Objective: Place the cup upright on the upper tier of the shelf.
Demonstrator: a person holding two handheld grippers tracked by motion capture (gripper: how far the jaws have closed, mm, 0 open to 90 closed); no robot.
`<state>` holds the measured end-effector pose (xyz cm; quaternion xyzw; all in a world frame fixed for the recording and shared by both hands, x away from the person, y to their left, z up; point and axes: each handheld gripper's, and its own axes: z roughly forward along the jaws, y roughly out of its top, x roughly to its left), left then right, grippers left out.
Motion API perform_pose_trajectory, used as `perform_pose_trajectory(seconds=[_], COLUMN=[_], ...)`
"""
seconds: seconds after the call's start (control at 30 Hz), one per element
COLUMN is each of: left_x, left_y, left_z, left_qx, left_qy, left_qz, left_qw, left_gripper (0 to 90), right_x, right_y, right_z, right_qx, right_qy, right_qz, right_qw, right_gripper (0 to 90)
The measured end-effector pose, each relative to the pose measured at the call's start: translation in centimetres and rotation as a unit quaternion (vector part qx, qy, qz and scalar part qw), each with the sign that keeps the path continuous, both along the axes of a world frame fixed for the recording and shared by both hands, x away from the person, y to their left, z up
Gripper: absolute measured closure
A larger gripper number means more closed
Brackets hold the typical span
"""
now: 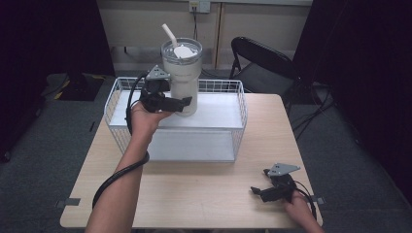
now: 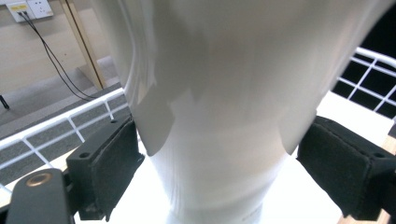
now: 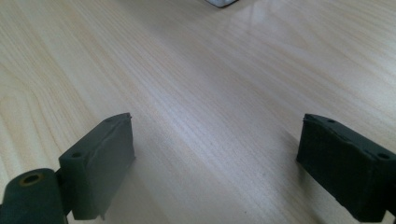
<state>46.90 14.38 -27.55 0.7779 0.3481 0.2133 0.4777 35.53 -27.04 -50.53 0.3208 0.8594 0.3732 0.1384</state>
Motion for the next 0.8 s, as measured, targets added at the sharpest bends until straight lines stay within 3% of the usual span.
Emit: perform_pose_trajectory(seconds=[0.8], left_x=[-2.6], left_y=[1.7], left_z=[-0.4], left_qx=[-0.002], left_qy=[0.009], left_qz=[-0.010], left_qw=[0.9999], left_gripper=[15.8], right_x=[0.0], right_y=[0.0], right_z=[0.0], right_qx=[0.001], right_qy=[-0.001], right_qz=[0.000], right_qw=[1.0000], right_gripper=[10.1])
